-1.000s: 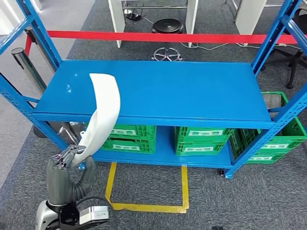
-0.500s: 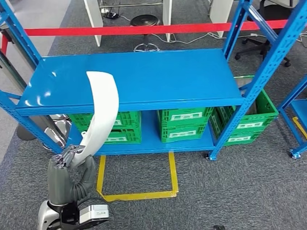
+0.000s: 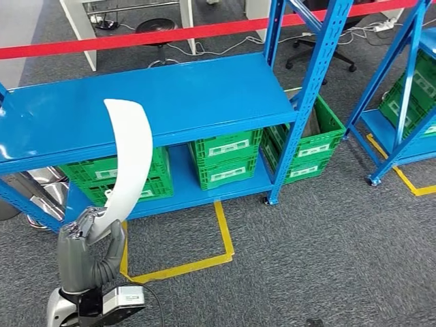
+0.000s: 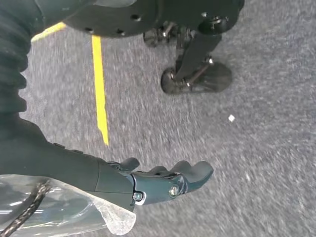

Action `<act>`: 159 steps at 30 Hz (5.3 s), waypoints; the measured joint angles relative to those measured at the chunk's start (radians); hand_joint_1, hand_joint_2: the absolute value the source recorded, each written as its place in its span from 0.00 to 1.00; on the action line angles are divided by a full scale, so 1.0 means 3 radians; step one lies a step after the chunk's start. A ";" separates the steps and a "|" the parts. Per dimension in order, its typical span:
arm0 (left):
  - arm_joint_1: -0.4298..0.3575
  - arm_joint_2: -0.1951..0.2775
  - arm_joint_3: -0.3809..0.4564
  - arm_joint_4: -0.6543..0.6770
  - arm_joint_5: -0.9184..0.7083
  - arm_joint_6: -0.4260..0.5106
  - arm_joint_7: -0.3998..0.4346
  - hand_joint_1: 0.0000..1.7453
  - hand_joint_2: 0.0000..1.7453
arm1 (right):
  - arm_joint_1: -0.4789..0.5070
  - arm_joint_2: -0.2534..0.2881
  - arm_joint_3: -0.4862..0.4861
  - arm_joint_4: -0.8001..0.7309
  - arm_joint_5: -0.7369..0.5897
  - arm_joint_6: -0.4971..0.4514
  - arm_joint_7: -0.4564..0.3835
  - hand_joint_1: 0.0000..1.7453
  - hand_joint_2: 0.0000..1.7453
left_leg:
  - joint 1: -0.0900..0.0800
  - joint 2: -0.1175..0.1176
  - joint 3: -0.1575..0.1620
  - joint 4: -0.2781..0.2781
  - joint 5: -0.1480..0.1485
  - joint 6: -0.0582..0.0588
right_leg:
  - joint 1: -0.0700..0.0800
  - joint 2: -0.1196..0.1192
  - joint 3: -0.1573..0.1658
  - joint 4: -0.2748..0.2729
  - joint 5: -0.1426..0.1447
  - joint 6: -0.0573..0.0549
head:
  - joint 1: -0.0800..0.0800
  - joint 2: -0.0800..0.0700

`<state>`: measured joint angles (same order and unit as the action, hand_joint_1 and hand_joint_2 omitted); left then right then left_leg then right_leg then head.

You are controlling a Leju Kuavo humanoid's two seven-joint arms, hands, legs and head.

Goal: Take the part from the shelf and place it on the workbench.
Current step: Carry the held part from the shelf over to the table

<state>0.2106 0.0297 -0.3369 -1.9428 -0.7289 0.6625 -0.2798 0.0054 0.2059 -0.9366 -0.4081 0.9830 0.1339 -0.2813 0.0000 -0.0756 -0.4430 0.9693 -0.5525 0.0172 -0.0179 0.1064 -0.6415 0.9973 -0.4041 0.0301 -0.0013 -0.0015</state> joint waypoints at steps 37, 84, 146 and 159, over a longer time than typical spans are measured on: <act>-0.0158 -0.0147 0.0156 0.0384 0.0586 -0.0309 -0.0117 1.00 1.00 | 0.0903 0.0475 0.0836 -0.1525 -0.1802 -0.0365 0.1251 0.00 1.00 | 0.0026 0.0321 -0.0136 0.0056 0.0073 0.0077 | 0.0029 -0.0321 -0.0335 0.0803 -0.0543 0.0081 | 0.0060 0.0000; -0.0271 -0.0226 0.0214 0.0550 0.0813 -0.0442 -0.0354 1.00 1.00 | 0.0769 0.0486 0.0645 -0.1508 -0.1165 -0.0300 0.0691 0.00 1.00 | 0.0048 0.0282 -0.0643 0.1031 -0.0318 -0.0100 | 0.0046 -0.0255 0.0236 -0.0003 -0.0226 -0.0136 | 0.0022 0.0000; -0.0469 -0.0191 0.0214 0.0559 0.0899 -0.0437 -0.0670 1.00 1.00 | 0.0622 0.0467 0.0280 -0.1365 -0.0576 -0.0150 0.0445 0.00 1.00 | 0.0021 0.0277 -0.0695 0.1061 -0.0245 -0.0073 | 0.0061 -0.0207 0.0203 0.0047 -0.0248 -0.0146 | 0.0010 0.0000; -0.0582 -0.0205 0.0224 0.0600 0.1028 -0.0459 -0.0602 1.00 1.00 | 0.0584 0.0461 0.0171 -0.1304 -0.0432 0.0088 0.0346 0.00 1.00 | -0.0008 0.0190 -0.0265 0.0034 0.0195 0.0074 | 0.0044 -0.0311 -0.0217 0.0746 -0.0548 -0.0005 | 0.0032 0.0000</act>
<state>0.0360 -0.0317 -0.2696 -1.7627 -0.4205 0.5248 -0.4604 0.1806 0.3443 -0.8853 -0.7992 0.8533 0.1602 -0.1775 -0.0023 -0.0186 -0.5225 0.9794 -0.4940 0.0393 -0.0048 0.0133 -0.7065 1.2210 -0.5684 0.0286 0.0083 -0.0015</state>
